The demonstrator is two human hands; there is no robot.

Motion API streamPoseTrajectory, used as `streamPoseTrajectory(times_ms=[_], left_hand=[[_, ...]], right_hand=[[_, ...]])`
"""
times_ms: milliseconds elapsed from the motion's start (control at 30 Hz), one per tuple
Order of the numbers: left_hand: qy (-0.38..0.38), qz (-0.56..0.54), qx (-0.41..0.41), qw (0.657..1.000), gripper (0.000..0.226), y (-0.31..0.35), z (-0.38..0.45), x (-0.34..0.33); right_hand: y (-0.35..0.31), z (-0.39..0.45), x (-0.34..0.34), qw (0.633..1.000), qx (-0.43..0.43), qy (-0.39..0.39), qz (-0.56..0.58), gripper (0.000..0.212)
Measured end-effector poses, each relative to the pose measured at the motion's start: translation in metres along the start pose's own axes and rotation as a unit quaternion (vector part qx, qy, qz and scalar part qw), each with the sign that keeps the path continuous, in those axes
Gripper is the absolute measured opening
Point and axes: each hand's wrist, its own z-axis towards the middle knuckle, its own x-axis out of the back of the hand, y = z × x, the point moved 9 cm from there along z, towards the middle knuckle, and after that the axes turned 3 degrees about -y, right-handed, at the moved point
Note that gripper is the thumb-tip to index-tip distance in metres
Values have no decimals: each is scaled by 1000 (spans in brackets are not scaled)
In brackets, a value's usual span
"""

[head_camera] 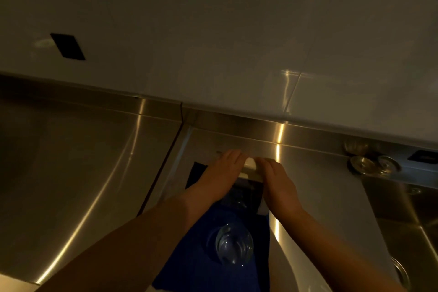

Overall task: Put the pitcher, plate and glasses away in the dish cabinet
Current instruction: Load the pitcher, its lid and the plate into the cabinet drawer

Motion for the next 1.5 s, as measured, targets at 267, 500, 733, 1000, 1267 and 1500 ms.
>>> streamPoseTrajectory(times_ms=[267,500,733,1000,1267,1500], left_hand=[[32,-63,72,995,57,-21,-5,-4],[43,-97,131,986,54,-44,-23,-10],[9,-141,160,977,67,-47,-35,-23],[32,-223,145,963,51,-37,-31,-18],[94,-102,69,988,39,-26,1,35],[-13,129,2,992,61,-16,-2,2]], right_hand=[[-32,17,-4,995,95,-7,-31,78],[-52,27,-18,986,162,-31,-37,55],[-68,22,-22,964,248,-28,-92,62],[-69,26,-17,971,223,-31,-76,61],[-56,39,18,989,136,52,-7,66],[-48,16,0,992,79,68,72,61]])
